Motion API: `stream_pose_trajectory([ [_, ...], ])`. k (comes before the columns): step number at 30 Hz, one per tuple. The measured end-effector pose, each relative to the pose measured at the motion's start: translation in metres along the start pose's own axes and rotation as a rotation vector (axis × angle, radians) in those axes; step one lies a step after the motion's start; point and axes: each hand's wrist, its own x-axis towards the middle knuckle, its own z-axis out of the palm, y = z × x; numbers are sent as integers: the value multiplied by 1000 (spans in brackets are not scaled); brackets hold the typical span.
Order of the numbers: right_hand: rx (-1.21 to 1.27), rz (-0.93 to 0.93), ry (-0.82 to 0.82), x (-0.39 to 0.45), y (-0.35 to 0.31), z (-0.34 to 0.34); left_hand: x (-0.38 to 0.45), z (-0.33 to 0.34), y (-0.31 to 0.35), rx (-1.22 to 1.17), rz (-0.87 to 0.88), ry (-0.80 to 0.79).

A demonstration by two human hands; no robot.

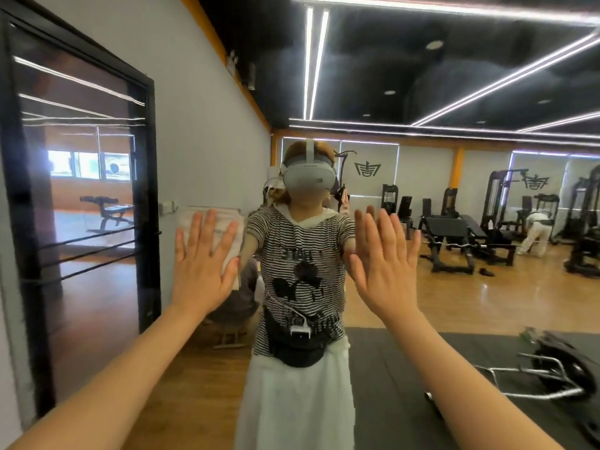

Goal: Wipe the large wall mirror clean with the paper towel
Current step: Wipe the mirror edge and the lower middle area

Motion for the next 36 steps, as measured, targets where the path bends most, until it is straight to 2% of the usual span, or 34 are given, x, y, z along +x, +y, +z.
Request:
stream_pose_trajectory([
  [9,-88,65,-132,-19,133,-17,3,-3,18,-48,-112,11],
  [14,-68,40,-87,-20,140,-7,4,1,29,-24,-184,39],
  [19,-70,17,-56,-22,144,0,13,4,67,-5,-297,75],
  [25,-43,16,-66,-24,145,-1,31,5,152,1,-187,17],
  [30,-12,8,-15,-22,147,0,22,7,117,23,-71,-19],
  [36,-22,12,21,-23,146,2,12,4,76,-44,-361,21],
])
